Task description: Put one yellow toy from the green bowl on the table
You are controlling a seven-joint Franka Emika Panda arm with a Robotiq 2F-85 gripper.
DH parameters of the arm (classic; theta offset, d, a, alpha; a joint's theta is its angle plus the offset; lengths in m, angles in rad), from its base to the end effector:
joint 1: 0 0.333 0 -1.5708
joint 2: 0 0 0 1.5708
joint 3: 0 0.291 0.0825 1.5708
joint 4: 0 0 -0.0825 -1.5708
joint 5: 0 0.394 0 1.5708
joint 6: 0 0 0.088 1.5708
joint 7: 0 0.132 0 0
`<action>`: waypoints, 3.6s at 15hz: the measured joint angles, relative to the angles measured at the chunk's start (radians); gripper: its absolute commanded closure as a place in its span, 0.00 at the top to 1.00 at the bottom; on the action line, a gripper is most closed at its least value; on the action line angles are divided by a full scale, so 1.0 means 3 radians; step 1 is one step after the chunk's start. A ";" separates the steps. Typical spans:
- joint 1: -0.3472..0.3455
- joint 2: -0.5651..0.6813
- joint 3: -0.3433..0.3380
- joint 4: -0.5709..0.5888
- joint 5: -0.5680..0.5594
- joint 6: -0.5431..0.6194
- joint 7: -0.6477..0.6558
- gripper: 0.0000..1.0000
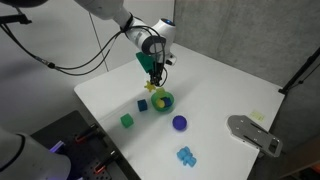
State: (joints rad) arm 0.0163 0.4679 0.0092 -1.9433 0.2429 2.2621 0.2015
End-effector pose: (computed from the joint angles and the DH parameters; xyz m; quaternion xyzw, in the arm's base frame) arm 0.5971 0.0263 0.1744 -0.9784 0.1710 0.0837 0.0805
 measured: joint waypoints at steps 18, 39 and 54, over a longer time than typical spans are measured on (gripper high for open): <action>0.0188 0.0147 0.0089 -0.0679 -0.0259 0.0764 -0.0104 0.09; 0.0001 -0.0608 -0.0019 -0.0631 -0.0285 0.0166 -0.0298 1.00; -0.0108 -0.2304 -0.0168 -0.0846 -0.1392 -0.1373 -0.0262 1.00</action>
State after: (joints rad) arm -0.0162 -0.2232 -0.0412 -2.1971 -0.1746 1.8501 0.1228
